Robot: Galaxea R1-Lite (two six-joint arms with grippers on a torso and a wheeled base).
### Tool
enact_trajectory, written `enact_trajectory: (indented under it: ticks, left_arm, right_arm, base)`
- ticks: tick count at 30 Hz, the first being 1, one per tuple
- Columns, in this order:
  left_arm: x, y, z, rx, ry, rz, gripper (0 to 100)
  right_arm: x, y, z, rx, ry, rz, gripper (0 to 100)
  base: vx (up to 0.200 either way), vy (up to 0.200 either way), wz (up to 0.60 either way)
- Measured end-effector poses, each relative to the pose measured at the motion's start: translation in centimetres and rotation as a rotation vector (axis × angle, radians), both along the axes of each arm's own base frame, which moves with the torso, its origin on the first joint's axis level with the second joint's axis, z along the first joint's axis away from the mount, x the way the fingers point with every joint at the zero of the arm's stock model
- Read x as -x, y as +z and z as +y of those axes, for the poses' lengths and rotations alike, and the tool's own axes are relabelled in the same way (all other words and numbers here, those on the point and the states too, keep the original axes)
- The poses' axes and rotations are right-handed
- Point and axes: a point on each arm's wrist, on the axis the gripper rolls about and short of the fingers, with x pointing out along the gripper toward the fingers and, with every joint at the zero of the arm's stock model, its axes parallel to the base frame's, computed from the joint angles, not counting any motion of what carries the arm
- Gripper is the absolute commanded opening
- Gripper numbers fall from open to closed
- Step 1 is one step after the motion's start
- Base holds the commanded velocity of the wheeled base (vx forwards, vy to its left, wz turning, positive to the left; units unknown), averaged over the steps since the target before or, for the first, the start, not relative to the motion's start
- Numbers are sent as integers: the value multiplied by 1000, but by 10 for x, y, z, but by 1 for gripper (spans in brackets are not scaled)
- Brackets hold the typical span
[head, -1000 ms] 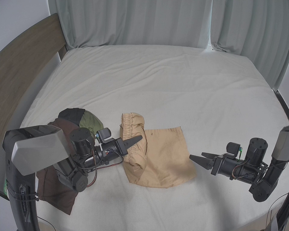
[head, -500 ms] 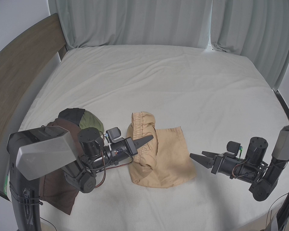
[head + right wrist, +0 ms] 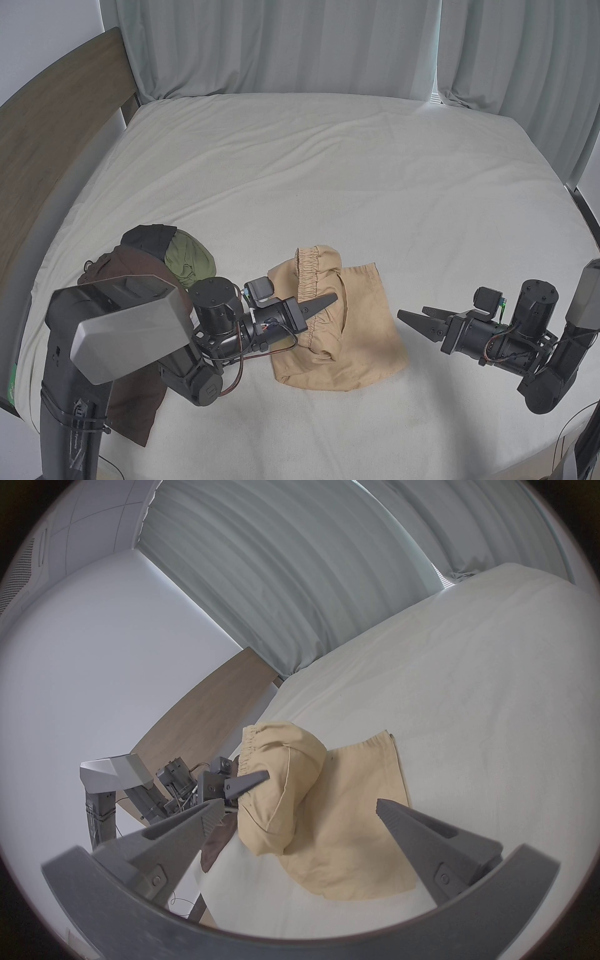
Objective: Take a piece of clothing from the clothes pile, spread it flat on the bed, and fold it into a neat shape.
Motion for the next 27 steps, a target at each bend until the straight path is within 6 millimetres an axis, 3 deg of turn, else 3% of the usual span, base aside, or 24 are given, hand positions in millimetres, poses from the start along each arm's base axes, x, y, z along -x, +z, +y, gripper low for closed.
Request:
enact_trajectory:
  ticks: [15,16,27]
  left_arm:
    - [0,-16,-11,2,-14,48,0]
    - [-1,-17,-11,2,-10,49,100]
    - [-1,-22,-13,1,3,51,100]
  right_arm:
    - [-1,0,0,0,0,1,100]
    - [-1,-1,0,0,0,2,100]
    - [-1,-1,0,0,-1,2,100]
  base:
    - [0,0,0]
    - [0,0,0]
    - [0,0,0]
